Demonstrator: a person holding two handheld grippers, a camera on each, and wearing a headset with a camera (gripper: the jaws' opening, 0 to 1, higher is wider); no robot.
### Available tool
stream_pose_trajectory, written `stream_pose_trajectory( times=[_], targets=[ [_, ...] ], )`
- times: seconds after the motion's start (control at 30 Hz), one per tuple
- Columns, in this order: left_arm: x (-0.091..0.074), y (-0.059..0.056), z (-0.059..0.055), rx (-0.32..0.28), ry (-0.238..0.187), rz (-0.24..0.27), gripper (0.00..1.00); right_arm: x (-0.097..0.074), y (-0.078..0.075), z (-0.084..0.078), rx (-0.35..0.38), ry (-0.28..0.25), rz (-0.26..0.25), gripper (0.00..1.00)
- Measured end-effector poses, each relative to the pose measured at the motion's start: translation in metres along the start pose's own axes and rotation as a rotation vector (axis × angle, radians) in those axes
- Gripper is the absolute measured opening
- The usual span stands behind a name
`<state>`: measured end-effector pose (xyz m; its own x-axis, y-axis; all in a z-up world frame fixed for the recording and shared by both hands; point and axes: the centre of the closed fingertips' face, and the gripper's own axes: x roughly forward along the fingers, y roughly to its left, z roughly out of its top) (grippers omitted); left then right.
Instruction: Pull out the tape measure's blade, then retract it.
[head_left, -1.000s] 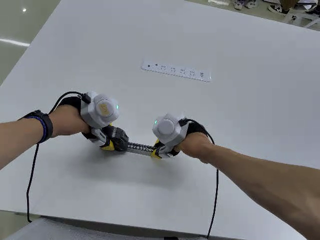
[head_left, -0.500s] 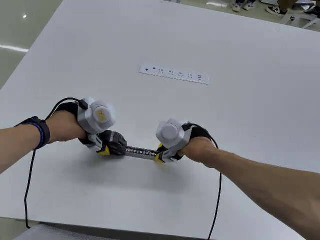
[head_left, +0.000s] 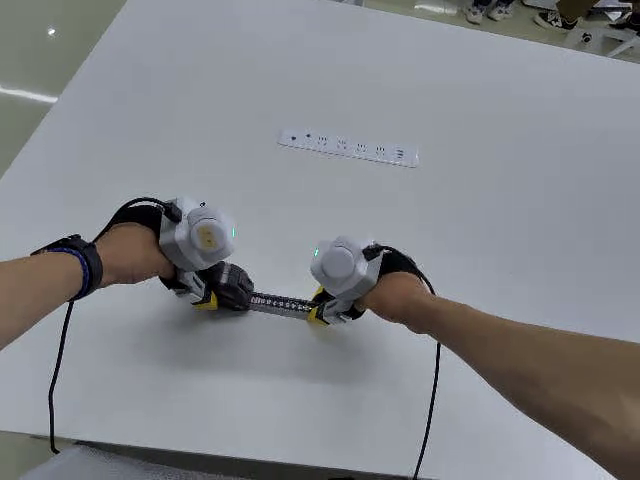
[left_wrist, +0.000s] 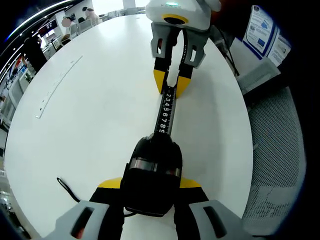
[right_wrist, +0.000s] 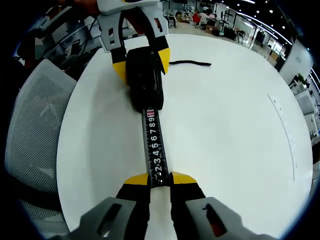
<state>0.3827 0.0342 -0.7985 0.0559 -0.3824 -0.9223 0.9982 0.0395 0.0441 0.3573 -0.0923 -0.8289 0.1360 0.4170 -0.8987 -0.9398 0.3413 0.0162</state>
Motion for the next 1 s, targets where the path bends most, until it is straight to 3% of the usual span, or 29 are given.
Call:
stream_pose_trajectory(
  times=[0.33, 0.37, 0.4, 0.47, 0.5, 0.53, 0.57, 0.67, 1.0],
  targets=[
    [0.002, 0.001, 0.003, -0.039, -0.024, 0.000, 0.43, 0.000, 0.001, 0.000, 0.002, -0.004, -0.002, 0.14],
    [0.004, 0.001, 0.006, -0.042, -0.043, 0.003, 0.43, 0.000, 0.001, 0.000, 0.004, -0.006, -0.002, 0.14],
    [0.005, 0.002, 0.017, -0.038, -0.092, 0.009, 0.43, 0.000, 0.001, 0.000, 0.004, -0.007, -0.002, 0.14],
    [0.007, 0.000, 0.022, -0.035, -0.071, 0.013, 0.42, 0.000, 0.002, 0.000, 0.004, -0.012, 0.000, 0.14],
    [0.009, 0.005, 0.018, 0.030, -0.030, 0.030, 0.39, 0.000, 0.002, 0.000, 0.003, -0.014, 0.001, 0.14],
    [0.009, 0.007, 0.013, 0.058, 0.024, 0.042, 0.38, -0.001, 0.002, 0.000, 0.004, -0.015, 0.002, 0.14],
    [0.011, 0.001, 0.016, 0.025, 0.006, 0.015, 0.38, 0.000, 0.002, 0.000, 0.001, -0.014, 0.003, 0.14],
    [0.010, 0.002, 0.015, 0.027, 0.003, 0.011, 0.38, -0.001, 0.002, 0.000, 0.000, -0.013, 0.005, 0.14],
    [0.010, 0.000, 0.011, 0.007, 0.008, 0.026, 0.38, -0.007, 0.002, -0.010, -0.031, 0.013, -0.003, 0.13]
  ],
)
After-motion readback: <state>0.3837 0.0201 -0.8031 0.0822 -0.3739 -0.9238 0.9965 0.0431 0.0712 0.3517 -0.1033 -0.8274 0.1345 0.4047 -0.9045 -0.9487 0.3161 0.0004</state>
